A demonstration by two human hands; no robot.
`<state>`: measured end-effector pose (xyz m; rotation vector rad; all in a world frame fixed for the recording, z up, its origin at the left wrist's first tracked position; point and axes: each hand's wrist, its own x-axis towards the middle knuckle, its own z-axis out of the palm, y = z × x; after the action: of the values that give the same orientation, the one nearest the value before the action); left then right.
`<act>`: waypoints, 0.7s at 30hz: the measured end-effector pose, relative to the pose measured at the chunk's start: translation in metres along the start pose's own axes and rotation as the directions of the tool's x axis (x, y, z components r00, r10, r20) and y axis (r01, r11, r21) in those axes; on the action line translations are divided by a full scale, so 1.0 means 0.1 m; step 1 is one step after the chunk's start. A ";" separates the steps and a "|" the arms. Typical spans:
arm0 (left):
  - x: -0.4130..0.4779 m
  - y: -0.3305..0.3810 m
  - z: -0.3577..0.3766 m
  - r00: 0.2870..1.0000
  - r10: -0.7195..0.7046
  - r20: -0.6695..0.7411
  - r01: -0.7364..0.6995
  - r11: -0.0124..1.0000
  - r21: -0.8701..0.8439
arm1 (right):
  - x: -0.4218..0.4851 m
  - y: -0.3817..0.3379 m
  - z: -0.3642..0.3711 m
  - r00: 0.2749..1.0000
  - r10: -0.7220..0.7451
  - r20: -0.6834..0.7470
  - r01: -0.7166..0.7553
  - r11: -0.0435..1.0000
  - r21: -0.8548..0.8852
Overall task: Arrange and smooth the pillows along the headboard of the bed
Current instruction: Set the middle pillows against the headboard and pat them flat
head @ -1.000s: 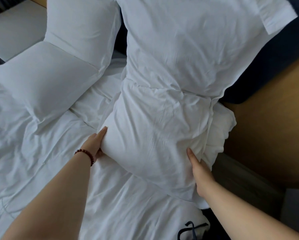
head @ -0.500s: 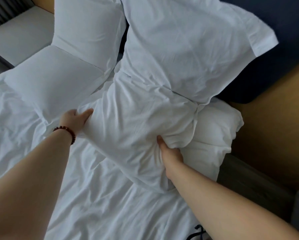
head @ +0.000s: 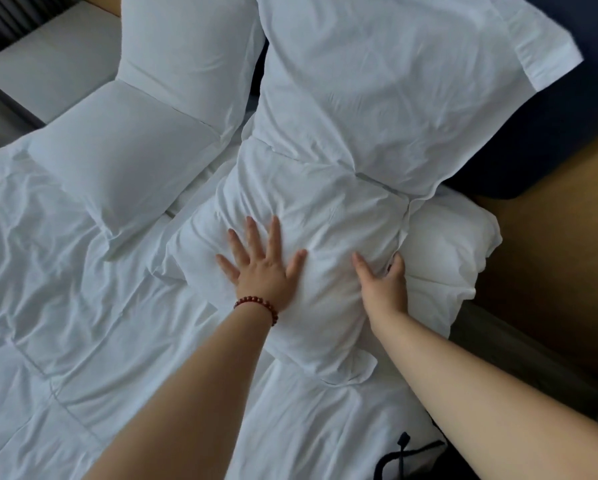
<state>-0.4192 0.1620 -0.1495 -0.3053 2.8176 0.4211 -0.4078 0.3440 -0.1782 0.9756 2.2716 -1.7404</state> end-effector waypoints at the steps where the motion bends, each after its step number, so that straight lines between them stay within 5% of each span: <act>1: 0.05 -0.03 0.02 1.000 -0.017 0.026 0.017 1.000 0.002 | 0.03 -0.02 -0.03 1.000 -0.011 0.017 0.011 1.000 0.022; 13: 0.15 0.04 -0.05 0.984 -0.091 0.154 0.076 0.992 0.101 | 0.14 -0.52 -0.58 0.939 -0.342 0.008 0.342 0.936 -0.083; 16: 0.08 0.18 -0.19 0.989 -0.114 0.089 0.115 0.993 -0.010 | 0.27 -0.97 -0.81 0.846 -0.532 -0.020 0.525 0.840 -0.139; 21: 0.08 0.88 -0.41 0.988 -0.022 -0.155 -0.009 0.981 -0.196 | 0.67 -1.79 -1.09 0.572 -0.820 -0.007 0.766 0.538 -0.352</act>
<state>-0.4580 0.2301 -0.0914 -0.4044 2.9303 0.7046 -0.5288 0.4459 -0.0252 -0.0724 3.3027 -1.4117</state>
